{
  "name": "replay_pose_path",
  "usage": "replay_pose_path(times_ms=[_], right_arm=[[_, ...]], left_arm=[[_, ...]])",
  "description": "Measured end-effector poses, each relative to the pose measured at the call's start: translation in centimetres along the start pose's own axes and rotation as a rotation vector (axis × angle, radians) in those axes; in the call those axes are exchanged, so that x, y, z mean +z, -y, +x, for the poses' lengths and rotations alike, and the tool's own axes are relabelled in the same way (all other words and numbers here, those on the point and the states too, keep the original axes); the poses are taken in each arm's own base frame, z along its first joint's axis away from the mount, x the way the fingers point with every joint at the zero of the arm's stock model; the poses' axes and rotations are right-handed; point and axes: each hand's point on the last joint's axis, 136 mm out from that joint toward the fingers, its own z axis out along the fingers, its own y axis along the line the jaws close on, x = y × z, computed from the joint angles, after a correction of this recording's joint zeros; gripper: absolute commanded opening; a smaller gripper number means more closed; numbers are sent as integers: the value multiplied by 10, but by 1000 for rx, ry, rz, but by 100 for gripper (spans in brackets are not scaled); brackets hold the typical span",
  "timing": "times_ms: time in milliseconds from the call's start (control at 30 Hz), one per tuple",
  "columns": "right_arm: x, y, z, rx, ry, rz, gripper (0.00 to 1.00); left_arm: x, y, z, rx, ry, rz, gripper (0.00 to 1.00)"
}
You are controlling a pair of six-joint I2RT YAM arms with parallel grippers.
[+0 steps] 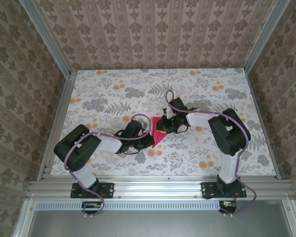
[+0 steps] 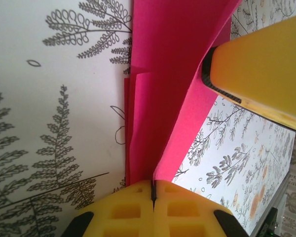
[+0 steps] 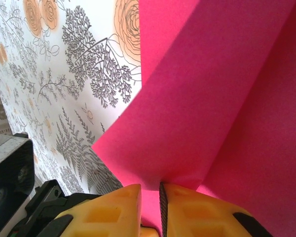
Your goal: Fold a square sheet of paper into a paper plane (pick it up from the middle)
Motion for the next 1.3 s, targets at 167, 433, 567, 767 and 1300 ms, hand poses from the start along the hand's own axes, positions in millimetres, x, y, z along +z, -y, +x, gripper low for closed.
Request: replay_pose_path(times_ms=[167, 433, 567, 767, 1300], right_arm=[[1, -12, -8, -20, 3, -25, 17], [22, 1, -8, 1, -35, 1, 16], [25, 3, -7, 4, -46, 2, 15], [25, 4, -6, -3, -50, 9, 14], [26, 3, -5, -13, -52, 10, 14]], left_arm=[[0, 0, 0, -3, 0, 1, 0], [0, 0, 0, -3, 1, 1, 0], [0, 0, 0, -3, 1, 0, 4], [-8, -2, 0, 11, 14, -47, 23], [-27, -4, 7, 66, 12, -162, 31]])
